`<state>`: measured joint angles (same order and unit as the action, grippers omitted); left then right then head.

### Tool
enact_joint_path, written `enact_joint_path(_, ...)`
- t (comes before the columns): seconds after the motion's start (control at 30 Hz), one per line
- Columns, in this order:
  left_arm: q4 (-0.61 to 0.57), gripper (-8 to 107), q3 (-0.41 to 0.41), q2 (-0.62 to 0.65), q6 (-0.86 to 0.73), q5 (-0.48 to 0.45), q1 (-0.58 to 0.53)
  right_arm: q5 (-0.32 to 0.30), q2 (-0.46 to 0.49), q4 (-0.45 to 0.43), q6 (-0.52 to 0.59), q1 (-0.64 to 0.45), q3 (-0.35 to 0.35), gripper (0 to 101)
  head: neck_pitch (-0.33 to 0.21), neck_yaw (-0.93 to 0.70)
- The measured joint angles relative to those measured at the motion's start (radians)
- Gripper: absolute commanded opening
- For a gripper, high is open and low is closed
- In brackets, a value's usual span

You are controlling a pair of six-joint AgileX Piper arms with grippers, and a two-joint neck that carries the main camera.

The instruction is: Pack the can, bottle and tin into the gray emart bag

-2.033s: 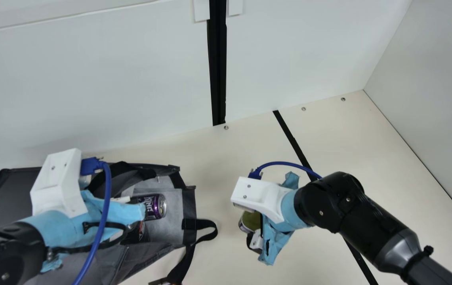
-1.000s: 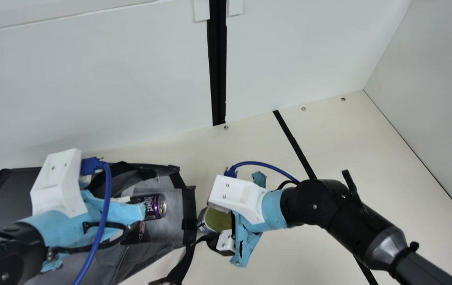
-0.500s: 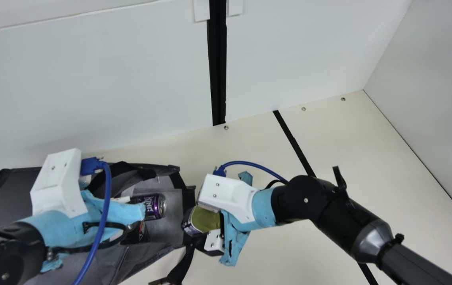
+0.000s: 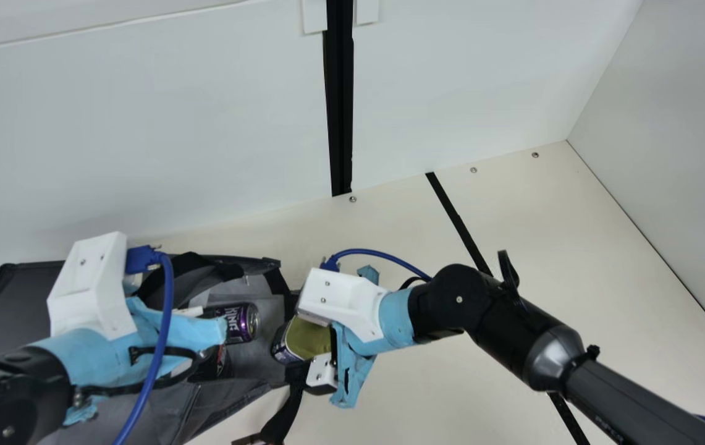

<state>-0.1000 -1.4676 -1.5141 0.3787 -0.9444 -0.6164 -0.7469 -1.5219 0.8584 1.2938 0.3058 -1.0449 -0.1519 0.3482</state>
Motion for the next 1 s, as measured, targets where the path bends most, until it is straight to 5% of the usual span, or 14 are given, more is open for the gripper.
enact_joint_path(1.0,0.0,10,0.0,0.0,0.0,0.0,0.0,-0.054,-0.197,0.121,0.12,0.012,-0.153,0,0.0,0.0)
